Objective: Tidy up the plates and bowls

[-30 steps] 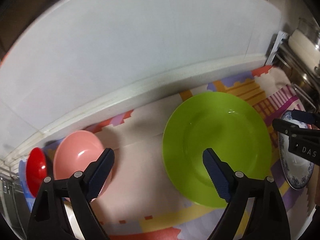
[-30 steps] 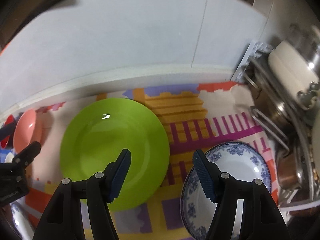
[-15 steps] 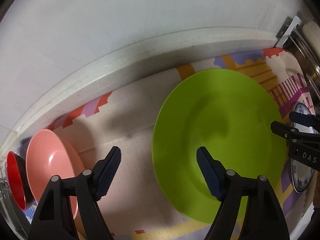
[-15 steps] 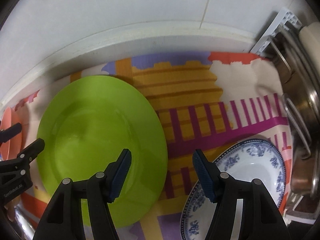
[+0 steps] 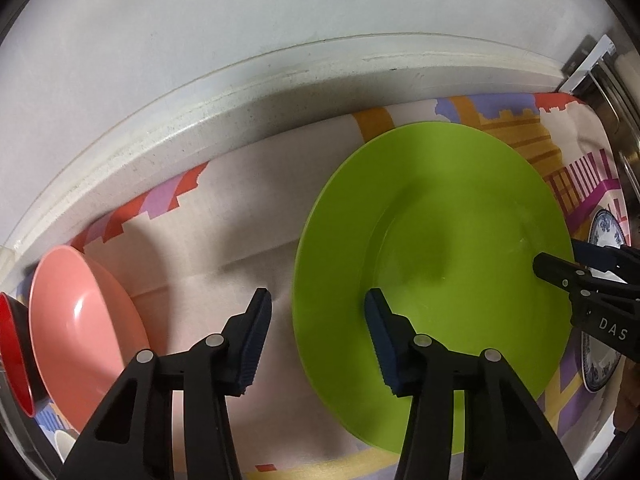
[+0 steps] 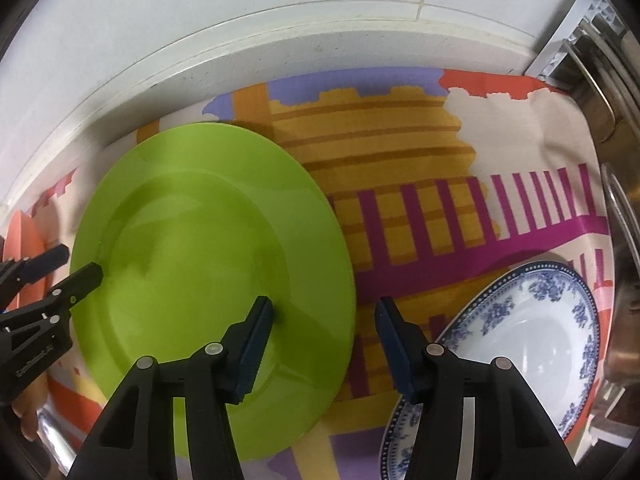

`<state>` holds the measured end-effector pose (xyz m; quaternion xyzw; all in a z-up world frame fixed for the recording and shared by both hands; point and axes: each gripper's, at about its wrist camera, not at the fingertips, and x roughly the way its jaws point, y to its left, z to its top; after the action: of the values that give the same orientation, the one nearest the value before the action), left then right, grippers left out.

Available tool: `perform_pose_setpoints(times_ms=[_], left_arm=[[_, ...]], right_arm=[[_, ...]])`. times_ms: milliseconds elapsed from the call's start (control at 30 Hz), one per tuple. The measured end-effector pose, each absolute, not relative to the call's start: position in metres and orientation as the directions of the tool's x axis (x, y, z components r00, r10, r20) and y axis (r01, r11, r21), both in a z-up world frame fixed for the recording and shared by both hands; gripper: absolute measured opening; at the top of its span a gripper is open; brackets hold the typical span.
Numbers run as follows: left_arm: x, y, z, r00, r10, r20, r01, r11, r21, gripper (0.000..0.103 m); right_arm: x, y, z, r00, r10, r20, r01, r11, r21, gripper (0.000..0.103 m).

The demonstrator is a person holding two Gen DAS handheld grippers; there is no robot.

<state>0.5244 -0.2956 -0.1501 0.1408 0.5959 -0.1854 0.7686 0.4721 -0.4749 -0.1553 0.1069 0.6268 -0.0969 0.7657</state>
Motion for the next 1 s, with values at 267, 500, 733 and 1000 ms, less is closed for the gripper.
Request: perform_pose_setpoints(times_ms=[267, 500, 733, 1000], left_arm=[[0.523, -0.294, -0.152, 0.181, -0.145, -0.973, 0.450, 0.892, -0.049, 0.040], [0.526, -0.289, -0.148, 0.171, -0.145, -0.974, 0.418, 0.906, -0.062, 0.038], [0.524, -0.286, -0.140, 0.180, -0.143, -0.973, 0.420, 0.906, -0.055, 0.038], [0.516, -0.274, -0.124, 0.187, -0.155, -0.970, 0.408, 0.911, -0.067, 0.038]], right_arm=[[0.474, -0.470, -0.156, 0.200, 0.006, -0.980, 0.283, 0.957, 0.063, 0.047], [0.472, -0.468, -0.156, 0.214, 0.010, -0.977, 0.300, 0.951, 0.075, 0.042], [0.461, -0.469, -0.150, 0.227, 0.013, -0.974, 0.320, 0.943, 0.087, 0.041], [0.448, -0.465, -0.132, 0.226, -0.003, -0.974, 0.331, 0.941, 0.074, 0.041]])
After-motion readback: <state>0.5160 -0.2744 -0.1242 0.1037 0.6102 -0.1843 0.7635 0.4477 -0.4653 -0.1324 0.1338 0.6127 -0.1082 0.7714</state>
